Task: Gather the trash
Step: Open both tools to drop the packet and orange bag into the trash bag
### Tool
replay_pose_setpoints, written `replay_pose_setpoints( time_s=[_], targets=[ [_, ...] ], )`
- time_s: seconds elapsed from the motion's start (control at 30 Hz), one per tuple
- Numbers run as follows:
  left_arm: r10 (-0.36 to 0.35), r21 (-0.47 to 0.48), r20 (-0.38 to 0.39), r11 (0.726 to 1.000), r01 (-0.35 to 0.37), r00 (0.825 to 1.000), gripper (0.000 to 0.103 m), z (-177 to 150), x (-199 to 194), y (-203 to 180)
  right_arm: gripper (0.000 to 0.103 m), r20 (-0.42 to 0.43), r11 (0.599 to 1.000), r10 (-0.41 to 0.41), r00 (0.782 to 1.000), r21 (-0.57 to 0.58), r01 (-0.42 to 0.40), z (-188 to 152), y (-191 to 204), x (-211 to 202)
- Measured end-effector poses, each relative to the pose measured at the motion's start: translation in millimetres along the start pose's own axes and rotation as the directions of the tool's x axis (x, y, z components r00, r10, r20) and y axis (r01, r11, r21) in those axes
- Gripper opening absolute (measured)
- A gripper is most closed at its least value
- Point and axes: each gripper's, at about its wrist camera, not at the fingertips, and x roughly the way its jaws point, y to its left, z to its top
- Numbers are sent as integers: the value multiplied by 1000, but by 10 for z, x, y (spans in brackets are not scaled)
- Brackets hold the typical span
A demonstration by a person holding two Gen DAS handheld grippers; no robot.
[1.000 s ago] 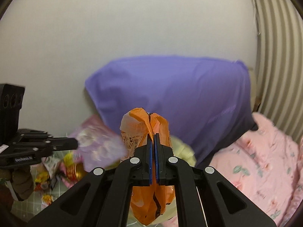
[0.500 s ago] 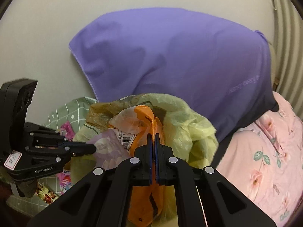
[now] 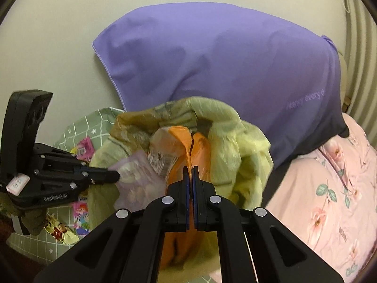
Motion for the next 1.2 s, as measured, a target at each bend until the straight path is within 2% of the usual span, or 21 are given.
replay_pose_setpoints(
  time_s=[0.2, 0.37, 0.4, 0.43, 0.47, 0.57, 0.67, 0.8, 0.87, 0.93, 1.0, 1.1, 1.2],
  targets=[
    [-22, -29, 28, 999, 23, 999, 1, 67, -50, 87, 5, -19, 998, -41, 999, 44, 42, -105, -58, -4],
    [-3, -44, 55, 999, 6, 998, 3, 138, -122, 143, 7, 18, 995, -51, 999, 90, 49, -118, -105, -132],
    [-8, -52, 61, 999, 11, 998, 9, 142, -138, 158, 9, 31, 995, -55, 998, 90, 52, -127, -100, -172],
    [-14, -61, 68, 998, 19, 998, 13, 143, -162, 176, 16, 41, 994, -60, 997, 89, 56, -136, -99, -206],
    [-22, -71, 75, 997, 27, 997, 22, 124, -200, 214, 22, 46, 994, -63, 997, 88, 58, -132, -106, -227],
    [-39, -80, 97, 996, 46, 995, 33, 67, -311, 261, 25, 58, 993, -72, 996, 98, 66, -148, -130, -304],
    [-26, -88, 125, 995, 38, 992, 44, -8, -463, 307, 25, 73, 990, -102, 992, 110, 93, -158, -140, -393],
    [52, -125, 196, 992, -27, 979, 52, -98, -700, 288, 27, 104, 989, -112, 988, 107, 101, -156, -73, -524],
    [97, -149, 240, 987, -62, 966, 55, -213, -850, 345, 33, 115, 991, -99, 988, 102, 87, -150, -8, -571],
    [144, -175, 276, 980, -98, 950, 57, -334, -1042, 429, 34, 129, 994, -70, 989, 96, 57, -147, 87, -608],
    [181, -197, 290, 972, -127, 940, 58, -411, -1173, 516, 34, 135, 995, -45, 990, 92, 33, -153, 183, -614],
    [244, -238, 292, 955, -177, 925, 58, -614, -1313, 690, 41, 127, 997, 14, 992, 80, -24, -167, 344, -571],
    [317, -293, 282, 927, -234, 905, 59, -870, -1439, 907, 43, 114, 995, 78, 990, 48, -84, -193, 533, -504]
  ],
)
